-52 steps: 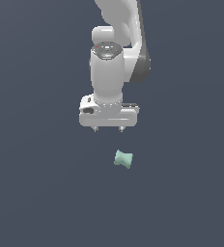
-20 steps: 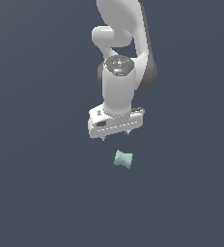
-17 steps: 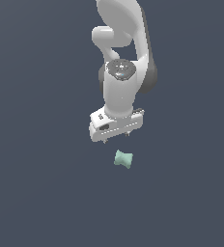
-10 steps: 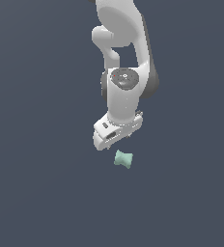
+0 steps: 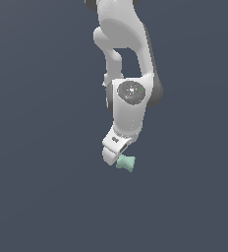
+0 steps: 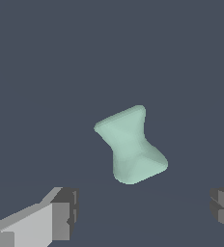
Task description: Pick up the object and move it to a goal position.
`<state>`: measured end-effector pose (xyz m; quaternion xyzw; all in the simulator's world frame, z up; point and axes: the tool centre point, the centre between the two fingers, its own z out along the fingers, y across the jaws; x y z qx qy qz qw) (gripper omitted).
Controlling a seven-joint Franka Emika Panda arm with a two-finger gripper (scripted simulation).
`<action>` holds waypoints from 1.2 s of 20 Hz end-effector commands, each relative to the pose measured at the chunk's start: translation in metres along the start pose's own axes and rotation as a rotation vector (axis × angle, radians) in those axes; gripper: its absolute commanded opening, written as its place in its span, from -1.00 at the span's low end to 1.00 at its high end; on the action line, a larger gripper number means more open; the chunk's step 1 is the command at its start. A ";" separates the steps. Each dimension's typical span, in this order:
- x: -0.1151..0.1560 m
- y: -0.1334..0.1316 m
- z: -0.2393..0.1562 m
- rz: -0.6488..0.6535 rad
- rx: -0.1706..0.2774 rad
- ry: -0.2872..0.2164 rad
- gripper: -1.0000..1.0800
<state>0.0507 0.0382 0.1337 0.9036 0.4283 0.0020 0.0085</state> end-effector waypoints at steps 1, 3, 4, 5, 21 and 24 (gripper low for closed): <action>0.004 0.000 0.006 -0.076 0.003 0.000 0.92; 0.007 0.000 0.011 -0.134 0.005 0.000 0.92; 0.009 0.000 0.013 -0.162 0.006 0.001 0.92; 0.010 0.000 0.015 -0.188 0.007 0.001 0.92; 0.022 0.000 0.032 -0.400 0.016 0.007 0.92; 0.022 0.000 0.032 -0.396 0.016 0.007 0.92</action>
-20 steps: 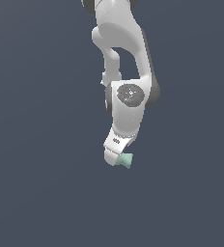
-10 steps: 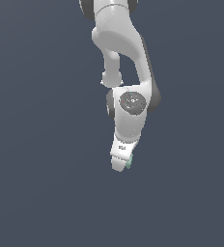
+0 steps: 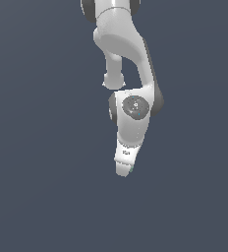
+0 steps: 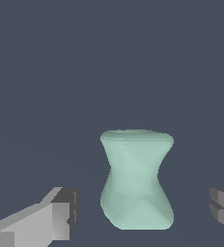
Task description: Pick up the object and move it to a goal position.
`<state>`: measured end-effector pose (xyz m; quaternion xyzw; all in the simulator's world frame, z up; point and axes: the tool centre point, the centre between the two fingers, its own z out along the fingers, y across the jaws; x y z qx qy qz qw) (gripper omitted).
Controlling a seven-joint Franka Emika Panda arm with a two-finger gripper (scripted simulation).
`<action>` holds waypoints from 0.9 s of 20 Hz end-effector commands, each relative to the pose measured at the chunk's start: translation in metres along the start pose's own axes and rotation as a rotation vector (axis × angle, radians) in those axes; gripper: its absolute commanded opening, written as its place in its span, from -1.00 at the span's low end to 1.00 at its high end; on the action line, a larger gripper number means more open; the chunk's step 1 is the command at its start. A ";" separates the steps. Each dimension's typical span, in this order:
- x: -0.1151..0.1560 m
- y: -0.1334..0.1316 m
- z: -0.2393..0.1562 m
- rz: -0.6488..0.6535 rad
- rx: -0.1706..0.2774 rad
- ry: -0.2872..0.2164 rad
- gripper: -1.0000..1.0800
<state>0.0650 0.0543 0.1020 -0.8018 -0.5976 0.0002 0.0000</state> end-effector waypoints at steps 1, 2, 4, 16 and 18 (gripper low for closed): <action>0.000 0.000 0.001 0.000 0.000 0.000 0.92; 0.000 0.000 0.003 -0.001 0.000 0.000 0.92; 0.000 0.000 0.010 -0.001 0.000 0.000 0.92; 0.000 0.000 0.050 -0.005 0.000 0.000 0.92; 0.000 0.000 0.050 -0.005 0.000 0.000 -1.00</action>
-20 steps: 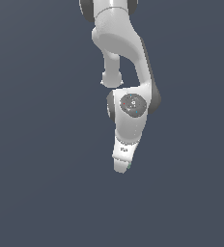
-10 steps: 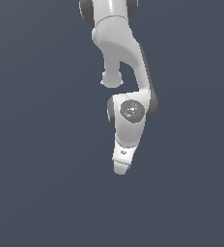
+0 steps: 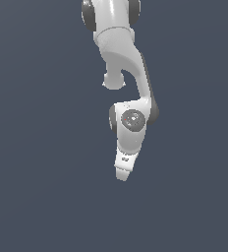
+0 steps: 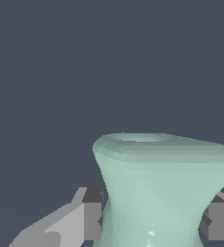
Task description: Pick up the object and move it to a goal position.
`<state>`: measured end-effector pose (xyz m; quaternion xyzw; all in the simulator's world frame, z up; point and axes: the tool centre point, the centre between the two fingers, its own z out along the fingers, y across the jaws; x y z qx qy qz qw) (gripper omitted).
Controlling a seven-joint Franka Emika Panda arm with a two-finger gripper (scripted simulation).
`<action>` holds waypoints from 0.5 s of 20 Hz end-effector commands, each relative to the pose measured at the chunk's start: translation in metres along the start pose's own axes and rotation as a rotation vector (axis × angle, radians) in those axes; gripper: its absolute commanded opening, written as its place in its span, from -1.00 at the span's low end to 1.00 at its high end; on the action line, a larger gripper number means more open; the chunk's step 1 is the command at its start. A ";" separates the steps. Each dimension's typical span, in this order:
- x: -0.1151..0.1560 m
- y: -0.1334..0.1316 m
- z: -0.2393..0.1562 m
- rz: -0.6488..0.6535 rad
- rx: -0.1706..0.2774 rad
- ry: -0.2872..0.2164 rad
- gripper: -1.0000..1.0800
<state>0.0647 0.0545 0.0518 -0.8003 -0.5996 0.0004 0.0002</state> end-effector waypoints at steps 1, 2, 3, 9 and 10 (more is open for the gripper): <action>0.000 0.000 0.000 0.000 -0.001 0.000 -1.00; 0.000 0.000 0.000 0.000 -0.001 0.000 -1.00; 0.000 0.000 0.000 0.000 -0.001 0.000 -1.00; 0.000 0.000 0.000 0.000 -0.001 0.000 -1.00; 0.000 0.001 -0.001 0.001 -0.002 0.000 -1.00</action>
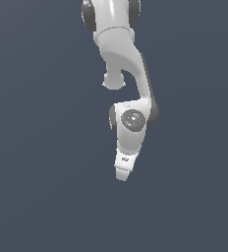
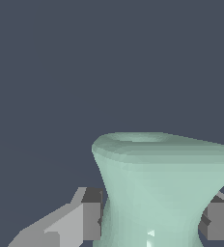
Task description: Pick up the object and move it to a goal position.
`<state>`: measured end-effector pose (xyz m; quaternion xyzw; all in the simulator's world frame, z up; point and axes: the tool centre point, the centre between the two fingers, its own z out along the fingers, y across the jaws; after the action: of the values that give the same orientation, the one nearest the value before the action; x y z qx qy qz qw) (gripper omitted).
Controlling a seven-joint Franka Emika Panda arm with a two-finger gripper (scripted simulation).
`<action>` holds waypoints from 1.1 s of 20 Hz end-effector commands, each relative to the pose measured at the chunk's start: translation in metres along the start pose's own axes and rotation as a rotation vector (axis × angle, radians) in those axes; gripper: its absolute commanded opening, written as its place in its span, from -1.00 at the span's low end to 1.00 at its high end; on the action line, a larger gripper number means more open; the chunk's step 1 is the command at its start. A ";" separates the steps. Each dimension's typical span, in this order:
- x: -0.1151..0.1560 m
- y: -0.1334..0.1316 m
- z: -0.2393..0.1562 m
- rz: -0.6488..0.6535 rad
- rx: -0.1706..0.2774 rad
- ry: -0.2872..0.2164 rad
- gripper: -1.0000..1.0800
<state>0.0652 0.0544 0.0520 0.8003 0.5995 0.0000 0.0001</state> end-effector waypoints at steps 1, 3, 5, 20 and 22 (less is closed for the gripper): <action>0.000 0.000 -0.001 0.000 -0.001 0.000 -1.00; -0.002 0.000 -0.002 0.000 -0.001 0.000 -1.00; -0.005 -0.001 -0.003 0.000 -0.001 0.000 -1.00; -0.081 -0.029 -0.045 0.001 -0.001 -0.001 -1.00; -0.100 -0.035 -0.055 0.001 -0.001 -0.001 -1.00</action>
<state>0.0117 -0.0191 0.0995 0.8003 0.5996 -0.0004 0.0003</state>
